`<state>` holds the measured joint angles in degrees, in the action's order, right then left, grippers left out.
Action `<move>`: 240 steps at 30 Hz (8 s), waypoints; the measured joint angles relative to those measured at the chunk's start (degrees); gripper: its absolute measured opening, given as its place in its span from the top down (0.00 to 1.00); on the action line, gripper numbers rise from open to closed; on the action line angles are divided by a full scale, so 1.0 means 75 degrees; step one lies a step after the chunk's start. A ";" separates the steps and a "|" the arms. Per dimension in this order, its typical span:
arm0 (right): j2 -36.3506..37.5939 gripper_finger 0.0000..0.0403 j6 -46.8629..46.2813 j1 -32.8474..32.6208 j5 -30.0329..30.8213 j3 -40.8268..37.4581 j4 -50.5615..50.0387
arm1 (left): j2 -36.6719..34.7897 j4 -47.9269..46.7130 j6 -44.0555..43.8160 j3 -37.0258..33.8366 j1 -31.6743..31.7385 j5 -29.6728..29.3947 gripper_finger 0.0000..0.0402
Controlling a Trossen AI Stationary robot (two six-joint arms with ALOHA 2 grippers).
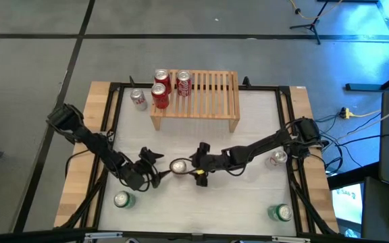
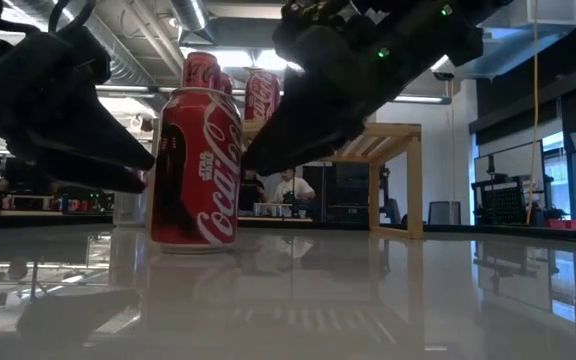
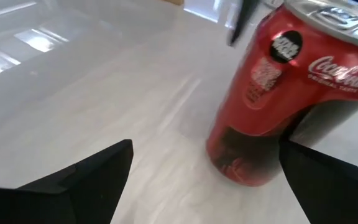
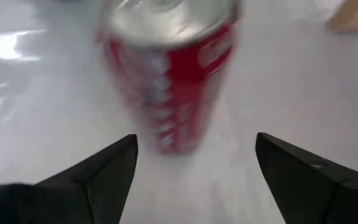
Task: Place canned beverage on shelf
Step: Put the red and white soda can on the shelf aligned with the other red and white soda can
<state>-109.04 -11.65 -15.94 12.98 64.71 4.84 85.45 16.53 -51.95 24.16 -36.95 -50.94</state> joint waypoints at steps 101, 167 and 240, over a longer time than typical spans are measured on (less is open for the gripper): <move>-0.0027 0.19 0.0607 -0.0060 0.0185 0.0020 0.3434 | -0.0082 0.0065 0.1208 0.0000 -0.0495 -0.1070 0.02; -0.1109 0.19 0.0590 0.0344 -0.0228 0.0058 0.4088 | -0.0084 0.0085 0.1321 0.0000 -0.0493 -0.0692 0.02; 0.0758 0.30 0.1254 0.0172 0.0572 0.1247 0.0864 | -0.0082 0.0155 0.1403 0.0000 -0.0495 -0.0065 0.02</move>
<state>-103.36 -2.24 -14.66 17.28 74.06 11.32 84.84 17.69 -41.43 24.16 -40.66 -51.43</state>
